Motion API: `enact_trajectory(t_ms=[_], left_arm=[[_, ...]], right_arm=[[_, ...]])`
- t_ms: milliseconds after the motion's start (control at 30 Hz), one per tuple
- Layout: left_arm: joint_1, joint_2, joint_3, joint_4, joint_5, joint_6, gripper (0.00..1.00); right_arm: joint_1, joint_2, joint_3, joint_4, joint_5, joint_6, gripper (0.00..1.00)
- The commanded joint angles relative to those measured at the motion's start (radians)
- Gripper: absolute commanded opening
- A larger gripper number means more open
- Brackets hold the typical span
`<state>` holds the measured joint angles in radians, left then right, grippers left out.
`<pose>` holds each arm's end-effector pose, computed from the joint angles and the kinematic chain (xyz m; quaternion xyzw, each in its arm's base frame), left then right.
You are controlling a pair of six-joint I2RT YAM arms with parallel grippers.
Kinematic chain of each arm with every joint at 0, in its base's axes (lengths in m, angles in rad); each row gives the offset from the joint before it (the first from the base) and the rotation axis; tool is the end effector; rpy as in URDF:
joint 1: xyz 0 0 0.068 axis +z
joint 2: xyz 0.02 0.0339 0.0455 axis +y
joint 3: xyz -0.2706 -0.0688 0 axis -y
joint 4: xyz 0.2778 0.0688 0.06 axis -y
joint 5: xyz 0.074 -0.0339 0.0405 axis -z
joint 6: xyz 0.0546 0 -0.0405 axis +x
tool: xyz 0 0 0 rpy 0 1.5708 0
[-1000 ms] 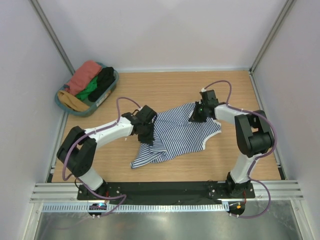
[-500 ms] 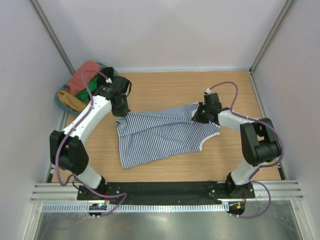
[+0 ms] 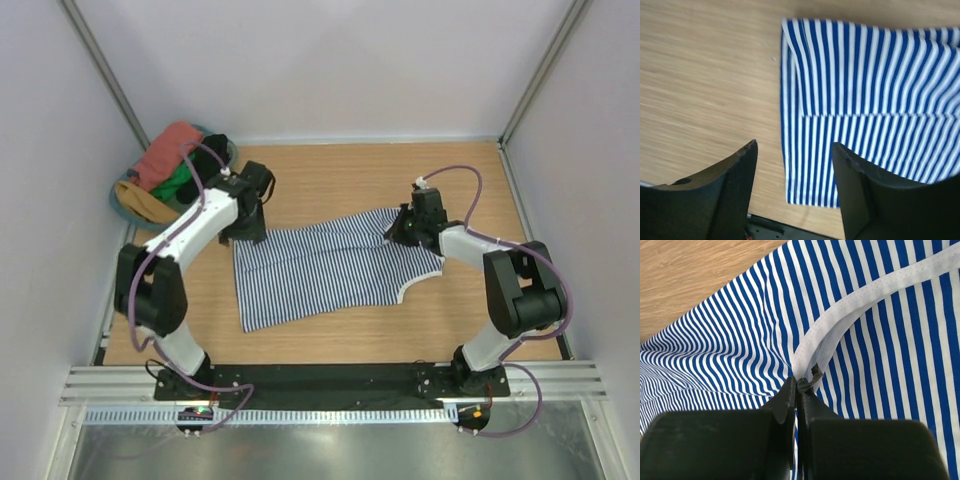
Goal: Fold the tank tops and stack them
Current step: Flatten the tank top out
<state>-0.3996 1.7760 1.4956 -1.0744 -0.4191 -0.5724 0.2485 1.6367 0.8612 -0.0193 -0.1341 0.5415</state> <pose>0.3635 -0.1294 0.2382 -0.1063 0.9669 0.1336 0.1898 0.3548 0.0976 0.1404 0.1097 0.9174 0.2025 0.3246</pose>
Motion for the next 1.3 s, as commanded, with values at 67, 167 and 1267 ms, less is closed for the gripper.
enact_trajectory(t_ms=[67, 167, 1267], left_arm=[[-0.001, -0.233, -0.259, 0.255, 0.252, -0.070, 0.53], [0.004, -0.270, -0.360, 0.341, 0.272, -0.113, 0.49], [0.104, -0.013, -0.394, 0.481, 0.301, -0.119, 0.33]], right_arm=[[-0.003, -0.060, -0.010, 0.070, 0.007, 0.012, 0.01], [-0.003, -0.058, -0.011, 0.071, 0.005, 0.014, 0.01], [-0.002, -0.051, -0.011, 0.079, -0.004, 0.017, 0.01]])
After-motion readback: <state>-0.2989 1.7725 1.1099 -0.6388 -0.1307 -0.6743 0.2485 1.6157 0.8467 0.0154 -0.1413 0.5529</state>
